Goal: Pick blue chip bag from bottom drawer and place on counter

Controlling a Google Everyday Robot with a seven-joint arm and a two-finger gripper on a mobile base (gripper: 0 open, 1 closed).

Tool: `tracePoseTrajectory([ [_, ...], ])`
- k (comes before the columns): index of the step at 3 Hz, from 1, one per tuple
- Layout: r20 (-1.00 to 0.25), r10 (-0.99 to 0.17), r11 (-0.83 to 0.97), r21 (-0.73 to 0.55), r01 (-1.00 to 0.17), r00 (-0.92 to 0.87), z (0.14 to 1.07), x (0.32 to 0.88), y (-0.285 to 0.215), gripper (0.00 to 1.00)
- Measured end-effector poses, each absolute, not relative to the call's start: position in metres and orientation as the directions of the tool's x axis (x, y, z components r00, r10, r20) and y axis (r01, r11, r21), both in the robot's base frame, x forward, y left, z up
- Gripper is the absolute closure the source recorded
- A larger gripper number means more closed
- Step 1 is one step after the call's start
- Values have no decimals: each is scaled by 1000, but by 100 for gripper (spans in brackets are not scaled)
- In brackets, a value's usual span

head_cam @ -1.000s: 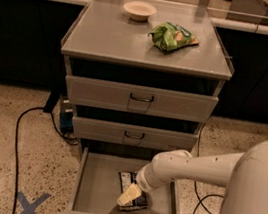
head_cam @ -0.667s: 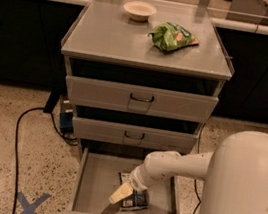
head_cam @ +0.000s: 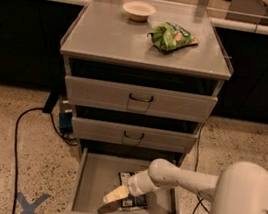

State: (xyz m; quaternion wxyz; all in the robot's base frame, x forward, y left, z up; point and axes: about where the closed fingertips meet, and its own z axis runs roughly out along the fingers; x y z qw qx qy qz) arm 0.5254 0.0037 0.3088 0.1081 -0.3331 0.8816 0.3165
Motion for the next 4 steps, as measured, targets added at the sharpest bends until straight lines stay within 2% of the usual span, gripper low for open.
tracePoseTrajectory([
  [2,-462,-518,501,517,-694,-719,283,521,-2,0],
  [4,-392,-519,614,448,-650,-760,241,534,-1,0],
])
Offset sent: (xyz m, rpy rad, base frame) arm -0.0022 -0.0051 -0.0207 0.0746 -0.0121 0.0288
